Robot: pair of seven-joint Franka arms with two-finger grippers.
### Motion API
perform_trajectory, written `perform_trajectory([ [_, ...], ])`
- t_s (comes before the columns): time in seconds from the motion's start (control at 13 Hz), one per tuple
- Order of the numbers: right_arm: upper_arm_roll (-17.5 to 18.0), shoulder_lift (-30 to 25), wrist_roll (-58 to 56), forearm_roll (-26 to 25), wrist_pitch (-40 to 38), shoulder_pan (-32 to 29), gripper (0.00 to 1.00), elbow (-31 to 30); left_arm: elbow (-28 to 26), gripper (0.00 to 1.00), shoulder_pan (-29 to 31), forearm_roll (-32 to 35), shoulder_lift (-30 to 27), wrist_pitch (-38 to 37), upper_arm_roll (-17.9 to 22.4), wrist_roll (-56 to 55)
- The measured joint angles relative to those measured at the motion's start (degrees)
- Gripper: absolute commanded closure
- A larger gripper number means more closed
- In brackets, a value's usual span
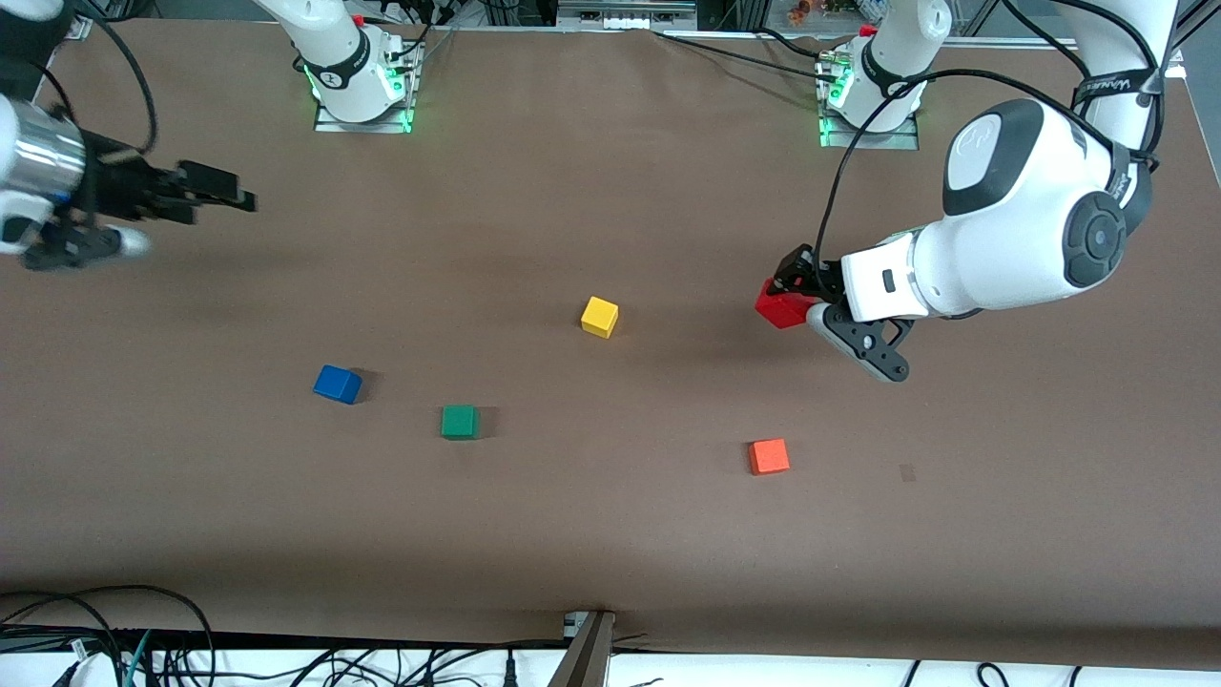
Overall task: Pass red block to right arm, stack on blue
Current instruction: 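Carry the red cube to mid-table while the right gripper reaches toward it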
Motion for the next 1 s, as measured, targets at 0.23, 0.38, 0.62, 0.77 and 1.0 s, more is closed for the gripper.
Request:
perform_trajectory([
  [0.23,0.1,6.7,0.3,13.3,0.0,0.7,0.00,-0.1,0.0,1.00,0.6,-8.8,1.1,2.8,0.0,12.3],
  [0.38,0.2,9.4,2.3,23.1,-0.1,1.9,0.00,-0.5,0.0,1.00,0.6,-15.0,2.5,4.9,0.0,21.3],
  [0.62,0.2,11.1,5.1,38.5,2.9,4.4,0.00,-3.7,0.1,1.00,-0.3,-23.0,6.4,9.7,-0.1,37.2],
  [0.77,0.3,11.8,5.3,48.0,8.1,7.5,0.00,-7.3,0.1,1.00,-2.9,-25.5,7.1,10.9,-0.5,40.7],
  [1.0,0.5,12.9,4.9,60.0,15.1,12.8,0.00,-11.1,0.2,1.00,-8.9,-31.0,7.5,16.1,-0.9,45.0],
])
